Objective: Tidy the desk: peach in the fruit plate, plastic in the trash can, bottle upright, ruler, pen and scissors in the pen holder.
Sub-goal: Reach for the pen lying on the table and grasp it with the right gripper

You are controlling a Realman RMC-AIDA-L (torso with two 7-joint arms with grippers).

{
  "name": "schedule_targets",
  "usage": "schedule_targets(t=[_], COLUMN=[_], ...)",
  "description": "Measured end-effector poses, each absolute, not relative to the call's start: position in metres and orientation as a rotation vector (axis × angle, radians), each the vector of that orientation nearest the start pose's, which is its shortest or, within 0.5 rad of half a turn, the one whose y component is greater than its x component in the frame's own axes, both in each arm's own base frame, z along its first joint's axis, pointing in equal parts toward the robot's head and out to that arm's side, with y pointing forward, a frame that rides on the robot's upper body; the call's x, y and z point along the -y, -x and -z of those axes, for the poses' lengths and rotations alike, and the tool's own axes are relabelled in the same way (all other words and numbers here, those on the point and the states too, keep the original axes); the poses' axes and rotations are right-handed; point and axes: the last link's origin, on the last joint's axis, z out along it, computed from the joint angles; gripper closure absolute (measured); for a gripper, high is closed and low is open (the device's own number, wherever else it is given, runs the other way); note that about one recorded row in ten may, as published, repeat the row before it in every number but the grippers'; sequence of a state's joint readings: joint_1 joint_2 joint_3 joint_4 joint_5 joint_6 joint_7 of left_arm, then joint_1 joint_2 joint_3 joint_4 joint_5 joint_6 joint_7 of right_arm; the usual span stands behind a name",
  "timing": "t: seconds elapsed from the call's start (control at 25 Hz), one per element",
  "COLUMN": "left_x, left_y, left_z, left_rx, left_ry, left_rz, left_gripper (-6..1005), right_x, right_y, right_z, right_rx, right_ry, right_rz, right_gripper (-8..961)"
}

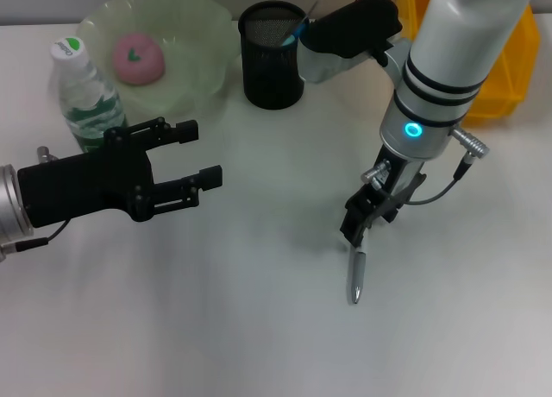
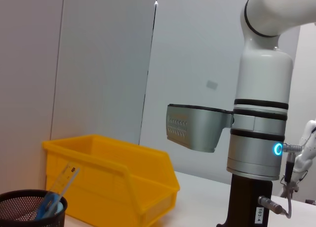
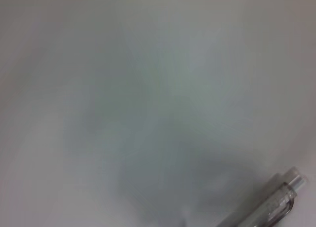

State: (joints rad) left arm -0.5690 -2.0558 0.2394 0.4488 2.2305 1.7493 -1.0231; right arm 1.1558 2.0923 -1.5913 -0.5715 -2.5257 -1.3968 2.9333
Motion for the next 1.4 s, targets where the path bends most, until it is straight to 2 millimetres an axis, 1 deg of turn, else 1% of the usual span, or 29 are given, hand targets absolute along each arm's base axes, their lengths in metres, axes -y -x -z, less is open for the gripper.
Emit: schedule_targets(t=[0.4, 0.8, 1.4], left_x=[-0.306, -0.308, -0.313], left_y=[0.273, 0.271, 0.267], left_z=[-0.005, -0.006, -0.008], left_rx=[0.395, 0.381, 0.351], left_ry=[2.665, 2.669, 2.669], left_rz=[0.936, 0.936, 0.926], left_gripper=[245, 246, 245], right_x=[-0.385, -0.382, -0.381], right_y=[-0.139, -0.137, -0.137], right_z=[0.092, 0.098, 0.099], right_rx=[-1.234, -1.171, -1.128], right_ry=[2.440, 2.455, 2.462], right_rz=[0.872, 0.910, 0.931], right_gripper=[411, 419, 432])
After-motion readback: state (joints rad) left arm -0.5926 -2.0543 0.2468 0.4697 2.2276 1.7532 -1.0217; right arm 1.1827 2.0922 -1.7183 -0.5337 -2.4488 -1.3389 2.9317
